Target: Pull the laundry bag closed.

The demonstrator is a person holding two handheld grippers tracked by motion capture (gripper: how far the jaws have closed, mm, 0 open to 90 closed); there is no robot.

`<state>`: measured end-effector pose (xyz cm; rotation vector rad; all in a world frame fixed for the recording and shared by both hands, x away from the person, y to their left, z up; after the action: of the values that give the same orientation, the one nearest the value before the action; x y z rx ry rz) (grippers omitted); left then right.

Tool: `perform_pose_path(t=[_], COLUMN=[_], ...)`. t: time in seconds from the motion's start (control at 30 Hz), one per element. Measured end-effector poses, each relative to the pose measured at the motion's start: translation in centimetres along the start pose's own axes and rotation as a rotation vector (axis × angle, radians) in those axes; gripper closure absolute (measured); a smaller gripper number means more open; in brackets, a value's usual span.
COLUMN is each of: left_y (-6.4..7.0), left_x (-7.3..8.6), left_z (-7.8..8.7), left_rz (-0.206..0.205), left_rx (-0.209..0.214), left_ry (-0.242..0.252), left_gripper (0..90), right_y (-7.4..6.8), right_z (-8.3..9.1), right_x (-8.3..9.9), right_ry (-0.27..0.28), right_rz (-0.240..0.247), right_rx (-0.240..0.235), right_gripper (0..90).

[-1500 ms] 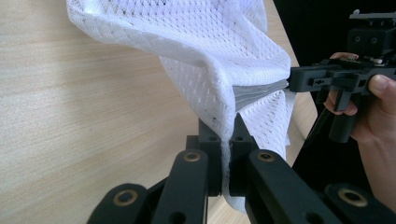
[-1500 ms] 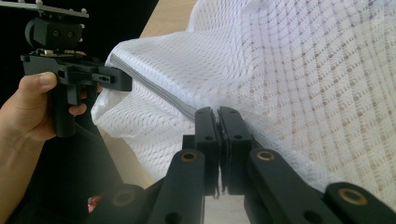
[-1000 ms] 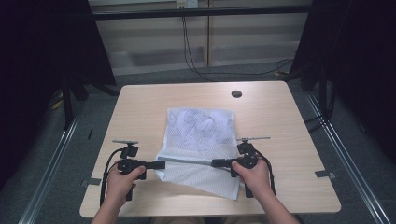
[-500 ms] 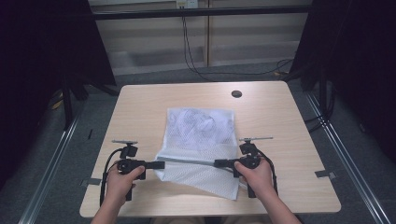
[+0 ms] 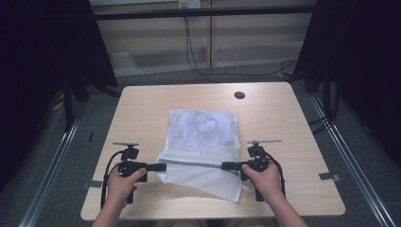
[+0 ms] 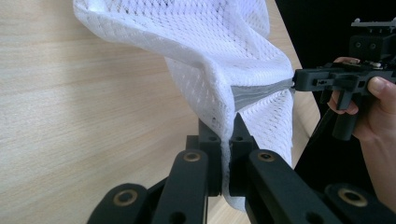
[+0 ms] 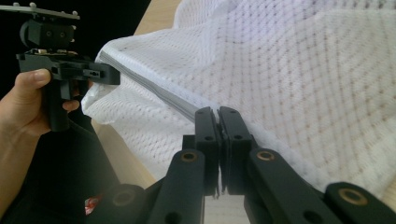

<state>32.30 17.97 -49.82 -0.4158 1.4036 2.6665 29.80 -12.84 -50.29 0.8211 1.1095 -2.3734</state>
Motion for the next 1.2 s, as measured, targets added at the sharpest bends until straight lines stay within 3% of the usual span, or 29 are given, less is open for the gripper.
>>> perform_pose_path(t=[0.63, 1.03, 1.2], left_y=[-0.1, -0.3, -0.5], left_x=[0.0, 0.0, 0.0], left_z=[0.1, 0.1, 0.4], left_rz=[0.005, -0.001, 0.016], left_rx=[-0.010, -0.021, -0.027], left_ry=[0.007, 0.000, 0.013], left_gripper=[88.4, 88.4, 88.4], right_y=[1.6, 1.6, 1.9], right_z=[2.2, 2.3, 2.7], right_x=[1.0, 1.2, 1.5], right_ry=[0.006, 0.001, -0.007], right_rz=[-0.021, -0.017, -0.018], right_rx=[0.030, 0.029, 0.040], right_gripper=[87.3, 87.4, 87.4])
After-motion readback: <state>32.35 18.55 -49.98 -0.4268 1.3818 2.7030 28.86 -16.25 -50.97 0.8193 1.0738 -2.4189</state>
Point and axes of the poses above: each handheld gripper's, and its own axes: z roughly backward along the jaws, x roughly out of its underside, y roughly to its right, the point moved 6 cm from there along -z, roughly forward along the jaws, and after that the axes turned 13 degrees about z, right-handed, at the moved point
